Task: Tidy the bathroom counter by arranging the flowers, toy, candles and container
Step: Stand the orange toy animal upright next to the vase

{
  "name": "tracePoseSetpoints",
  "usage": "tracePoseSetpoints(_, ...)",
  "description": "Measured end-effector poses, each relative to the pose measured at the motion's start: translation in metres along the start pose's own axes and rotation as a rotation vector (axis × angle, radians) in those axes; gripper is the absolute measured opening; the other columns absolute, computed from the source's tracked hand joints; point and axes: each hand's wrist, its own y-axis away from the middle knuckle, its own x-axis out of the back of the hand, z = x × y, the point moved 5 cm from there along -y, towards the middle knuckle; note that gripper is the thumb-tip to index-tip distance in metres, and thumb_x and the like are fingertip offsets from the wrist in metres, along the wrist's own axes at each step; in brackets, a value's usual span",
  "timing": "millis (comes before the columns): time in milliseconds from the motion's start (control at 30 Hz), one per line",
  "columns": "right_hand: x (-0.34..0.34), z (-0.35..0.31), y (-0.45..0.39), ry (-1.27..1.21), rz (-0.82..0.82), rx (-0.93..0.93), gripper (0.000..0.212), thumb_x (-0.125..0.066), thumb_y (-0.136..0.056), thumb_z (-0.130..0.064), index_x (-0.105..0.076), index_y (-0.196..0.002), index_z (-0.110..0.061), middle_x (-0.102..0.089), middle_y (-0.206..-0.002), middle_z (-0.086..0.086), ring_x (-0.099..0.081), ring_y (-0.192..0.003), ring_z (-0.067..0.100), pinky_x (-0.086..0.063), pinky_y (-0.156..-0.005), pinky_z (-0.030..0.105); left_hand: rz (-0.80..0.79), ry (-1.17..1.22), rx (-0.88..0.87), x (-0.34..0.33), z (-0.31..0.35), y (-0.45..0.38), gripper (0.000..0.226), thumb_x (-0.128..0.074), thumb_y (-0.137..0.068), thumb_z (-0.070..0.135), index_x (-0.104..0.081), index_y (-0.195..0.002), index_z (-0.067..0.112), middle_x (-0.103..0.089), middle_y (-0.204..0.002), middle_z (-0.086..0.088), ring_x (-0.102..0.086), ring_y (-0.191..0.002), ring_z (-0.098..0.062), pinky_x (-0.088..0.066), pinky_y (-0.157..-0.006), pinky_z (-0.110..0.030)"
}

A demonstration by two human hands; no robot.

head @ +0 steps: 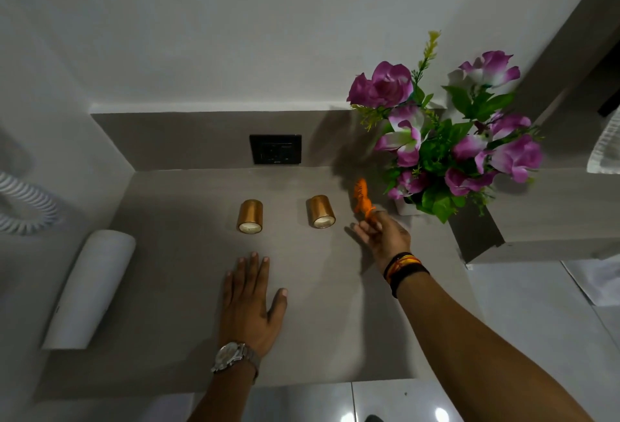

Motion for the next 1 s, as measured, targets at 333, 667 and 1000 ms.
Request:
tracePoseSetpoints(333, 0.018, -0.003, 0.002, 0.68, 0.145, 0.327, 0.052, -0.087, -0.076, -0.043, -0.062, -0.115, -0.021, -0.07, -0.099, -0.002, -0.07, -0.094, 0.024, -0.06, -0.089, 0.045, 0.01, 0.013, -0.003, 0.0, 0.001, 0.0, 0.073, -0.028, -0.099, 0.061, -0.022, -0.162, 0.026, -0.011, -0.172, -0.001, -0.001, -0.159, -0.022, -0.005, -0.127, -0.05)
tracePoseSetpoints(667, 0.0, -0.018, 0.014, 1.094, 0.186, 0.613, 0.043, -0.077, -0.084, -0.046, -0.058, -0.116, -0.024, -0.07, -0.103, 0.001, -0.07, -0.096, 0.027, -0.054, -0.082, 0.038, -0.002, -0.006, 0.003, 0.0, 0.0, 0.0, 0.074, -0.026, -0.099, 0.062, -0.019, -0.163, 0.026, -0.009, -0.172, 0.0, 0.002, -0.159, -0.022, -0.004, -0.128, -0.048)
tracePoseSetpoints(1000, -0.054, 0.031, 0.043, 1.37, -0.057, 0.726, 0.067, -0.075, -0.082, -0.057, -0.047, -0.132, -0.021, -0.052, -0.136, 0.003, -0.06, -0.113, 0.025, -0.057, -0.084, 0.042, 0.0, 0.009, 0.0, 0.001, -0.001, 0.001, 0.072, -0.028, -0.099, 0.061, -0.019, -0.163, 0.027, -0.009, -0.172, 0.002, 0.004, -0.159, -0.019, -0.005, -0.128, -0.049)
